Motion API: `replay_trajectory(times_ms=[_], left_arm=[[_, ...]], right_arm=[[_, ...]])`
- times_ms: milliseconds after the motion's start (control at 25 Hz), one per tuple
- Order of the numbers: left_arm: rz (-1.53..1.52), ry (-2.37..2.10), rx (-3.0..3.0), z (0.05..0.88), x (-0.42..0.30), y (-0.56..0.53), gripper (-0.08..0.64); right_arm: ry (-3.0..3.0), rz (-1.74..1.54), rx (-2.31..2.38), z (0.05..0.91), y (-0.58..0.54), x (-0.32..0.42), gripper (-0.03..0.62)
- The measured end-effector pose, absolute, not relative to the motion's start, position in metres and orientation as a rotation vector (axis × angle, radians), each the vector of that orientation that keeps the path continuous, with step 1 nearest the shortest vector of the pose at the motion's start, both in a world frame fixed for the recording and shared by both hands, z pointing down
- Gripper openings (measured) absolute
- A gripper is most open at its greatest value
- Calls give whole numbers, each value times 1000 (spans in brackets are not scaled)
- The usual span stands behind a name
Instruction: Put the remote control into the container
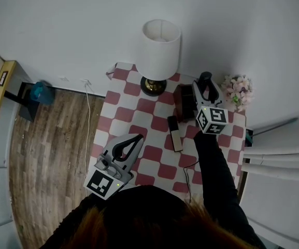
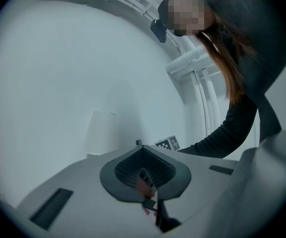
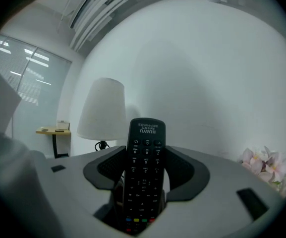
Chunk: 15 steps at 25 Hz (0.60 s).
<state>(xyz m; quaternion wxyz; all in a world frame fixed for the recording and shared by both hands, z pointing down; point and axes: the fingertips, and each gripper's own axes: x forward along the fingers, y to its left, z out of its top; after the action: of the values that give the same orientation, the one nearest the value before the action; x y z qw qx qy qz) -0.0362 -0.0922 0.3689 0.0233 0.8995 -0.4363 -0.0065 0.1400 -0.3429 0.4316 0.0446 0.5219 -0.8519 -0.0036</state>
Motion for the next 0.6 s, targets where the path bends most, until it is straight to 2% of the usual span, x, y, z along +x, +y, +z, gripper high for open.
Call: replay_trajectory(times_ms=[600], left_arm=[[-28, -1329, 2802, 368, -30, -91, 8]], right_arm=[[-2417, 40, 1419, 469, -327, 146, 242]])
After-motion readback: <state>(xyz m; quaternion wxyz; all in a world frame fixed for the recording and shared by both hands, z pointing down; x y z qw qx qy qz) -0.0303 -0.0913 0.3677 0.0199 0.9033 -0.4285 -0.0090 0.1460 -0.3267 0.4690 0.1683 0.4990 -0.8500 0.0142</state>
